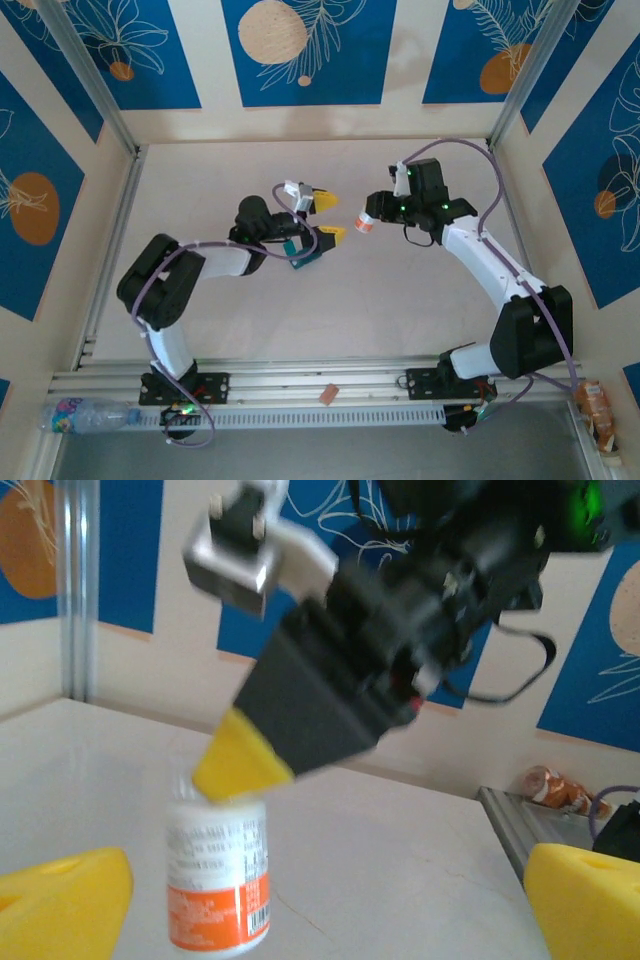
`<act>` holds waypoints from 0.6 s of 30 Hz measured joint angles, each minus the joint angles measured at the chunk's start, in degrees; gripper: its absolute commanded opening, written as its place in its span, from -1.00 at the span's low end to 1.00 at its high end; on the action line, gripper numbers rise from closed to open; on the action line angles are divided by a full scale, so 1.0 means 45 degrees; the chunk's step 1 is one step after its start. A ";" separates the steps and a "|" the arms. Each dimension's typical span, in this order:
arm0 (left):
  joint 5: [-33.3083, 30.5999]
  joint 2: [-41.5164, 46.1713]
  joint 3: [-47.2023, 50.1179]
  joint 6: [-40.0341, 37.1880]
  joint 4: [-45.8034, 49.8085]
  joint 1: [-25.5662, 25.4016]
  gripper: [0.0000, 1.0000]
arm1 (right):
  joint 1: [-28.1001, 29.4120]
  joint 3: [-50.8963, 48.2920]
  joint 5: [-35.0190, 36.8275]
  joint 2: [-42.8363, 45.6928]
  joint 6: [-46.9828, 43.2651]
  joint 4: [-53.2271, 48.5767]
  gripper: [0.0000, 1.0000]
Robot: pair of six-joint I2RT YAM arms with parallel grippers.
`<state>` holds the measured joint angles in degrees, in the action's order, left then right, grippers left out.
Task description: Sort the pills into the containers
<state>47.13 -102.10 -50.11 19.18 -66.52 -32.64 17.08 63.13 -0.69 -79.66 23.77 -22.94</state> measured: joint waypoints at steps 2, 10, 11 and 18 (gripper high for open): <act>-0.0442 0.0602 0.0287 -0.0476 0.0529 0.0000 1.00 | -0.0019 -0.0491 0.0525 0.0000 0.0039 0.0121 -0.34; -0.2278 0.2497 0.0797 -0.2511 0.3551 0.0000 1.00 | -0.0160 -0.1297 0.2273 0.0000 0.0423 0.0704 -0.35; -0.2516 0.2676 0.0797 -0.2730 0.4012 0.0000 1.00 | -0.0160 -0.1345 0.2526 0.0000 0.0486 0.0763 -0.35; -0.4158 0.3847 0.0787 -0.3939 0.7218 0.0000 1.00 | -0.0248 -0.1549 0.3837 -0.0155 0.0801 0.1379 -0.36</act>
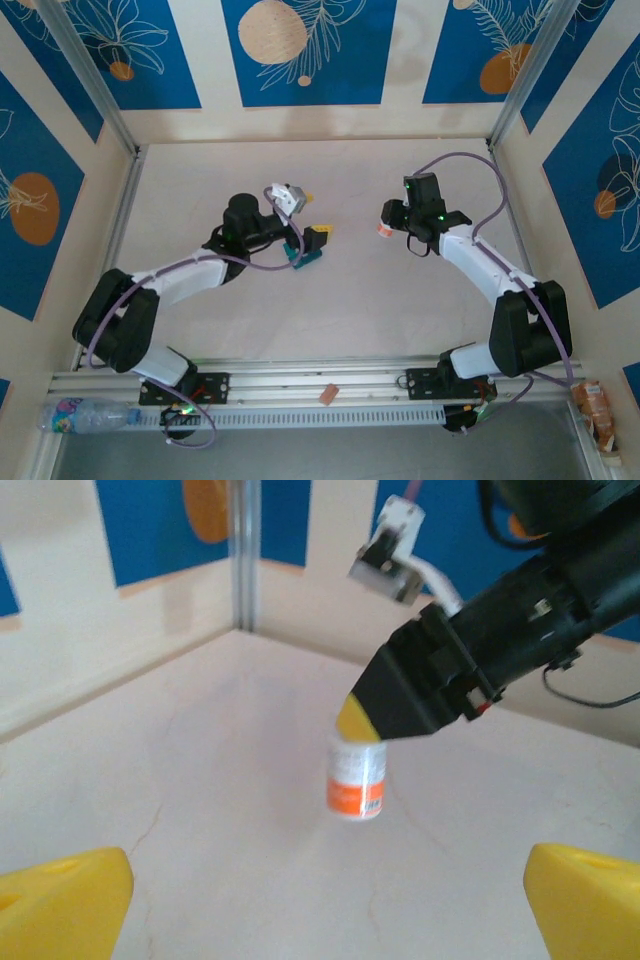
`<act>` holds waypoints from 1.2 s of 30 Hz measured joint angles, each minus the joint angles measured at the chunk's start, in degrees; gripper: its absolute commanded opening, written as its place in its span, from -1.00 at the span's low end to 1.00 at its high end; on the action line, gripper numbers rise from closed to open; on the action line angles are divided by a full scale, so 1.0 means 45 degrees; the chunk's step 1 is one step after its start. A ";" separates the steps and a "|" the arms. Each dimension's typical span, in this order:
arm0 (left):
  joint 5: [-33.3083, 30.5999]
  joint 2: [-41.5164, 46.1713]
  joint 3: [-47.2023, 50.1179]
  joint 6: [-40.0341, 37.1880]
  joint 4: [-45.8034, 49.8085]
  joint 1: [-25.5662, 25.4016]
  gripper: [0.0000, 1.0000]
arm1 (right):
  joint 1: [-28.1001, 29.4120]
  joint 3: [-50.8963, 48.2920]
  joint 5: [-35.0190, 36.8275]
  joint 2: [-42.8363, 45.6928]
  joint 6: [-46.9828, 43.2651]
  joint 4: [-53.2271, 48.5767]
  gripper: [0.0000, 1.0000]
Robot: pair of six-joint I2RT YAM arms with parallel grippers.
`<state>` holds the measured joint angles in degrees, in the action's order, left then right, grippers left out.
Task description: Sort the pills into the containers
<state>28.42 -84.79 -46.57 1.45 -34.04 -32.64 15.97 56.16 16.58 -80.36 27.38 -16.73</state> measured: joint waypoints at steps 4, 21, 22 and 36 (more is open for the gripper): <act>-0.1039 0.0495 -0.0384 -0.0495 0.2370 0.0044 1.00 | -0.0019 -0.0015 0.0539 -0.0408 0.0112 0.0223 -0.36; -0.5455 0.1729 -0.0413 -0.0267 0.5085 0.0146 1.00 | 0.0170 -0.0840 0.1005 -0.1515 0.0340 0.1297 -0.36; -0.5731 0.1851 -0.0311 -0.0087 0.5022 0.0146 1.00 | 0.0233 -0.0869 0.1030 -0.1549 0.0340 0.1350 -0.36; -0.8267 0.2953 0.1103 0.0855 0.3322 0.0146 1.00 | 0.0967 -0.1341 0.1375 -0.1792 0.0325 0.2195 -0.12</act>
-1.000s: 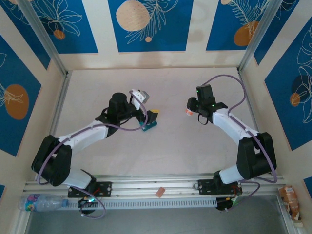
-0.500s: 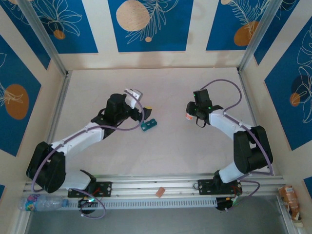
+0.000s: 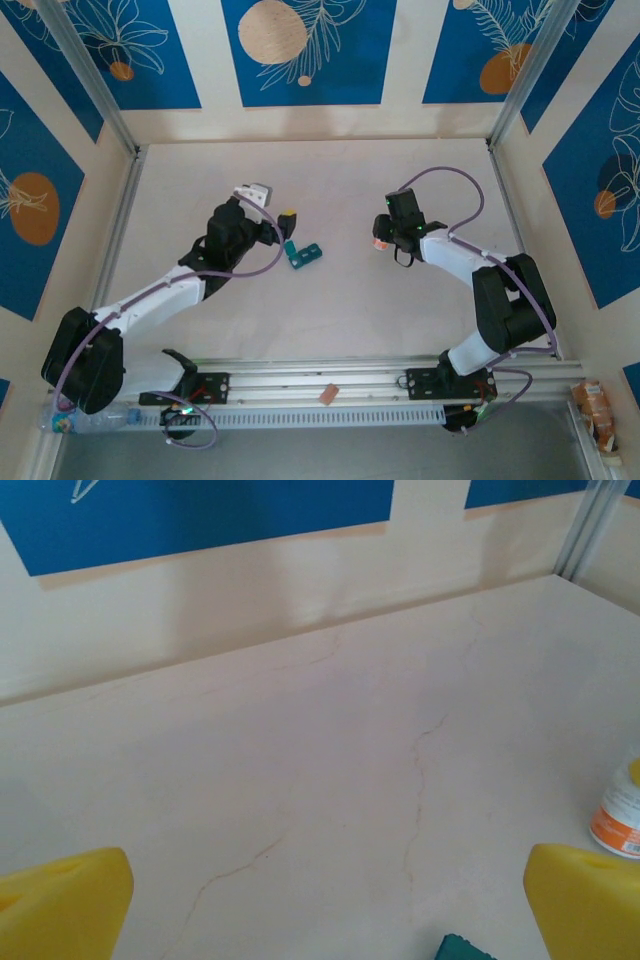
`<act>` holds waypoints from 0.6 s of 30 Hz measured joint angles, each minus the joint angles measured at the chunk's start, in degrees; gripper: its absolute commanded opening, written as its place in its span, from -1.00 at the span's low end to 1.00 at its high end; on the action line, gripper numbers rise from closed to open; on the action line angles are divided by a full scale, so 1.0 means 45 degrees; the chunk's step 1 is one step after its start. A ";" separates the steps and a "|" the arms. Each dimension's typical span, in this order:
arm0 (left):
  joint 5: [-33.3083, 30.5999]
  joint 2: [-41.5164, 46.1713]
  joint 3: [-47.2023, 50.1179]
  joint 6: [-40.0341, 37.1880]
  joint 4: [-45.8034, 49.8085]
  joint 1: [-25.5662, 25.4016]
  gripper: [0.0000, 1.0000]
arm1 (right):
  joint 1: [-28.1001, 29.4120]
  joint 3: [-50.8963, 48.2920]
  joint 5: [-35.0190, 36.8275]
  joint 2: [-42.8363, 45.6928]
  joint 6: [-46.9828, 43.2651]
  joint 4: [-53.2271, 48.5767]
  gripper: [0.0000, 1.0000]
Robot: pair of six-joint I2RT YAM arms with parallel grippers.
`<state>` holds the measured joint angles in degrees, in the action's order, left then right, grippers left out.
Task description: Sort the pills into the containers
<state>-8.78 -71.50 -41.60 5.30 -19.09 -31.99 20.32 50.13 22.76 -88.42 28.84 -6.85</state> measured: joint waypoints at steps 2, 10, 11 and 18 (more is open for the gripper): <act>-0.0306 0.0024 0.0287 0.0083 -0.0452 0.0000 1.00 | 0.0019 -0.0019 0.0000 -0.0010 -0.0005 0.0044 -0.04; -0.0879 0.0029 0.0680 0.0384 -0.0554 0.0000 1.00 | 0.0117 -0.0384 0.0034 -0.0092 -0.0039 0.0000 0.46; -0.0874 0.0015 0.0544 0.0379 -0.0296 0.0000 1.00 | 0.0131 -0.0384 0.0029 -0.0078 -0.0068 -0.0015 0.50; -0.0884 -0.0015 0.0253 0.0418 0.0117 0.0000 1.00 | 0.0126 -0.0107 -0.0301 0.0748 -0.0262 -0.0704 0.56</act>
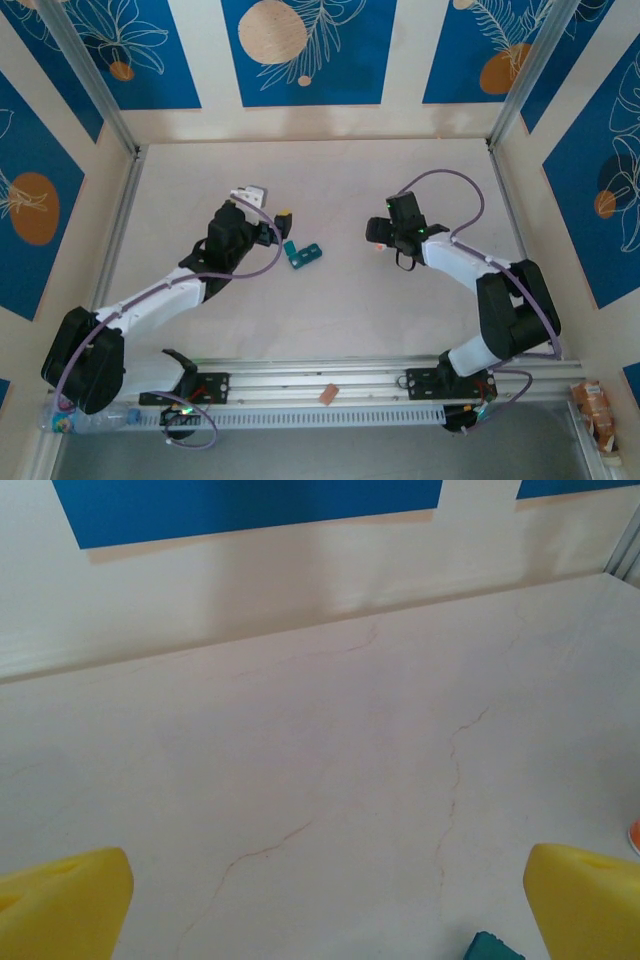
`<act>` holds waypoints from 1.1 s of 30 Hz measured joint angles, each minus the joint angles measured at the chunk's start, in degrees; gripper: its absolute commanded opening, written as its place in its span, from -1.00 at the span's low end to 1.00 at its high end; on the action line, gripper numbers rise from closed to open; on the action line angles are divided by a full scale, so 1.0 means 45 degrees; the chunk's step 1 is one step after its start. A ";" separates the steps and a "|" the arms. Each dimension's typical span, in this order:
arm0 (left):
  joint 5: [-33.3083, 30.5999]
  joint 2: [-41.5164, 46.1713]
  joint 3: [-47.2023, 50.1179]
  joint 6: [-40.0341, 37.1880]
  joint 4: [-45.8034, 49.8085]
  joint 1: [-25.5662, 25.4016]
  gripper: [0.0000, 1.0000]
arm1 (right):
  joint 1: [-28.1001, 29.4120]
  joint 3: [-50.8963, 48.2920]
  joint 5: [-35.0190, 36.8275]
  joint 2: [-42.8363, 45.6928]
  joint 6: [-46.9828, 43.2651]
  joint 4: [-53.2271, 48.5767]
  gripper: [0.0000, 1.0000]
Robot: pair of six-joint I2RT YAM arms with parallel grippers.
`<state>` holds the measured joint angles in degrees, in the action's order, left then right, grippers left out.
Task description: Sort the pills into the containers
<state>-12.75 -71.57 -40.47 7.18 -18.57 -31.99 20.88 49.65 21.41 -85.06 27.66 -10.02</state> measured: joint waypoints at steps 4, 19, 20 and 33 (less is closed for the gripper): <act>-0.0301 -0.0194 -0.0209 0.0107 0.0277 0.0000 1.00 | 0.0005 0.0680 -0.0544 0.0855 -0.0087 -0.0568 0.56; -0.1647 -0.1443 -0.0797 0.0520 0.1739 0.0437 1.00 | 0.1778 0.4634 -0.5022 -0.0622 -0.1127 -0.3245 0.55; -0.1627 -0.1549 -0.0976 0.0597 0.1996 0.0559 1.00 | 0.1938 0.4901 -0.5197 -0.1044 -0.1214 -0.3483 0.55; 0.0214 -0.3672 -0.4099 0.1044 0.5649 0.1642 -1.00 | 0.2754 0.6824 -0.5294 -0.5391 -0.1807 -0.5581 0.49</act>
<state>-11.79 -88.09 -58.92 11.88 6.85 -24.60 33.28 80.36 -2.42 -109.32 19.53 -35.14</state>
